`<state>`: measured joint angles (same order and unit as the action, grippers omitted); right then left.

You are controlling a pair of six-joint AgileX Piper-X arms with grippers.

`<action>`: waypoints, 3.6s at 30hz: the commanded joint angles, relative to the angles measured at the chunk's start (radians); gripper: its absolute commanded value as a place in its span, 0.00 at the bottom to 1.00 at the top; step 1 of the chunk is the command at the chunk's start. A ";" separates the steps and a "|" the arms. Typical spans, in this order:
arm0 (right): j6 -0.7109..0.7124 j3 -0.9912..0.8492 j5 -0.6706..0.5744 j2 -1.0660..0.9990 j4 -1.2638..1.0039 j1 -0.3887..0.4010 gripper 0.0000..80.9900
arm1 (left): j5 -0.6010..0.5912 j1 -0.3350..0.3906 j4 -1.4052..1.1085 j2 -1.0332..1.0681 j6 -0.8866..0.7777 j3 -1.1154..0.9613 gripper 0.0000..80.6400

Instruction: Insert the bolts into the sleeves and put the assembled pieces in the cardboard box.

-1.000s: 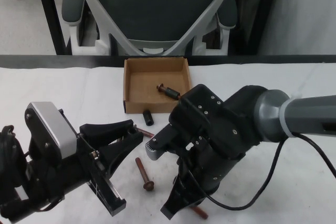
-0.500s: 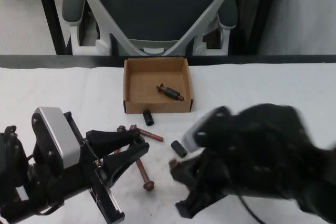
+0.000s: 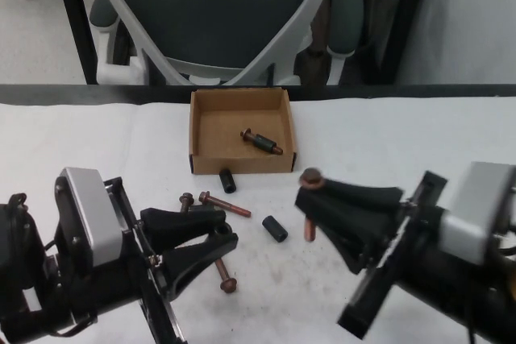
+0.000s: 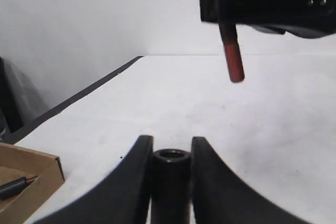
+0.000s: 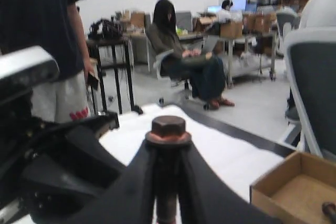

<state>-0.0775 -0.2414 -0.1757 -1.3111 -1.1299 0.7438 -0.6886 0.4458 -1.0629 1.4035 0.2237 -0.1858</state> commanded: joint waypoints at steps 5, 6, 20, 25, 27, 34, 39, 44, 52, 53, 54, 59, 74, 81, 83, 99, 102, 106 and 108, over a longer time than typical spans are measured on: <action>-0.013 0.013 -0.048 0.000 -0.196 0.032 0.00 | -0.016 0.072 -0.018 -0.013 -0.018 -0.023 0.01; -0.009 0.013 -0.048 -0.007 -0.212 0.038 0.00 | -0.016 0.080 -0.018 -0.013 -0.018 -0.025 0.01; -0.082 -0.089 -0.133 -0.179 -0.281 0.044 0.00 | -0.016 0.101 -0.052 -0.013 -0.038 -0.032 0.01; -0.103 -0.124 -0.153 -0.236 -0.281 0.044 0.00 | -0.016 0.101 -0.057 -0.013 -0.038 -0.032 0.01; -0.103 -0.124 -0.153 -0.245 -0.281 0.044 0.00 | -0.016 0.101 -0.057 -0.013 -0.038 -0.032 0.01; -0.103 -0.124 -0.153 -0.245 -0.274 0.044 0.00 | -0.009 0.101 -0.056 -0.013 -0.038 -0.032 0.01; -0.103 -0.124 -0.153 -0.245 -0.274 0.044 0.00 | 0.039 0.101 -0.063 -0.013 -0.044 -0.032 0.01; -0.103 -0.124 -0.153 -0.245 -0.274 0.044 0.00 | 0.075 0.101 -0.066 -0.013 -0.044 -0.032 0.01; -0.103 -0.111 -0.153 -0.245 -0.257 0.044 0.00 | 0.093 0.102 -0.086 -0.013 -0.044 -0.032 0.01; -0.103 -0.111 -0.153 -0.245 -0.254 0.044 0.00 | 0.082 0.102 -0.090 -0.013 -0.044 -0.032 0.01; -0.103 -0.111 -0.153 -0.245 -0.249 0.044 0.00 | 0.073 0.102 -0.095 -0.013 -0.046 -0.032 0.01; -0.098 -0.111 -0.153 -0.245 -0.234 0.044 0.00 | 0.028 0.102 -0.116 -0.013 -0.067 -0.032 0.01; -0.042 -0.111 -0.097 -0.245 -0.164 0.042 0.00 | -0.017 0.100 -0.139 -0.013 -0.088 -0.030 0.01; -0.019 -0.108 -0.090 -0.245 -0.160 0.042 0.00 | -0.010 0.099 -0.139 -0.013 -0.085 -0.030 0.01; -0.019 -0.108 -0.077 -0.245 -0.160 0.042 0.00 | -0.010 0.097 -0.139 -0.013 -0.081 -0.030 0.01; -0.006 -0.108 -0.068 -0.245 -0.160 0.042 0.00 | -0.016 0.043 -0.139 -0.013 -0.119 -0.030 0.01; -0.005 -0.108 -0.068 -0.245 -0.157 0.042 0.00 | -0.016 0.042 -0.156 -0.013 -0.145 -0.030 0.01; 0.020 -0.108 -0.068 -0.245 -0.142 0.042 0.00 | -0.017 0.042 -0.215 -0.013 -0.201 -0.030 0.01; 0.017 -0.108 -0.070 -0.245 -0.126 0.042 0.00 | -0.017 0.042 -0.230 -0.013 -0.224 -0.030 0.01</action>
<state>-0.0819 -0.3542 -0.2720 -1.5545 -1.2942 0.7903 -0.6981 0.4894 -1.2117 1.4057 0.0462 -0.2060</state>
